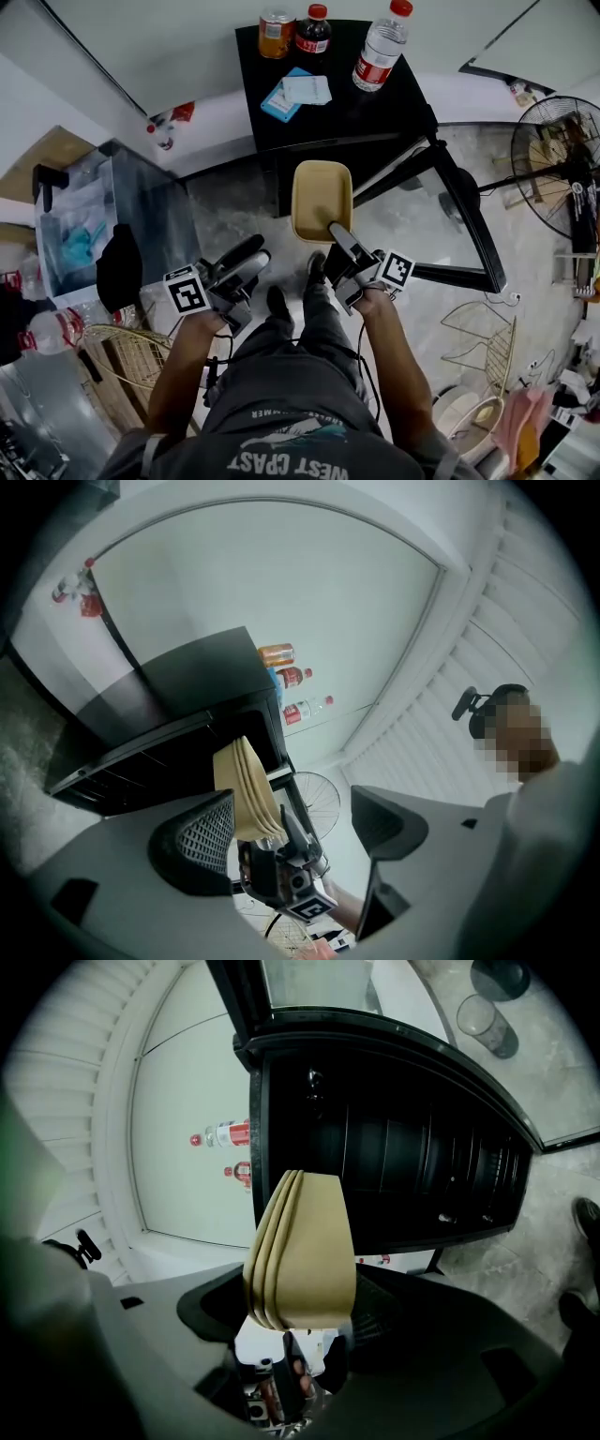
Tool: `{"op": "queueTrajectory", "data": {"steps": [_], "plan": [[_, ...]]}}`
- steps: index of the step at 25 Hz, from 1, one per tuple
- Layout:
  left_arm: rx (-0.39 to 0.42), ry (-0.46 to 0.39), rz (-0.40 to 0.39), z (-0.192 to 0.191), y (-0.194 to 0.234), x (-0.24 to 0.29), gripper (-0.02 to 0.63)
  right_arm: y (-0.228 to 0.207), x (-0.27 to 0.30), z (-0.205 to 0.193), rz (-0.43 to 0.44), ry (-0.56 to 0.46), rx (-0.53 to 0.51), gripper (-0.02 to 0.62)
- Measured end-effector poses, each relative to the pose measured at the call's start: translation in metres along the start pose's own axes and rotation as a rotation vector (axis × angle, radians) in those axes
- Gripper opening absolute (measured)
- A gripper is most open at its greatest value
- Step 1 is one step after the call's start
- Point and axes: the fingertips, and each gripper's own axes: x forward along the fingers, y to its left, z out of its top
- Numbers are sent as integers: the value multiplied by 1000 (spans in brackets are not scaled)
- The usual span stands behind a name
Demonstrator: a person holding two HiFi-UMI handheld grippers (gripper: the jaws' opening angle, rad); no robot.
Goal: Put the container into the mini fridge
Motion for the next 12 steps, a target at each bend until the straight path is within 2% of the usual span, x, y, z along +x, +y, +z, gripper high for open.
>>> {"op": "queueTrajectory", "data": {"steps": [12], "plan": [[7, -63, 60, 17, 18, -15, 387, -73, 29, 35, -64, -15, 47, 310]]}}
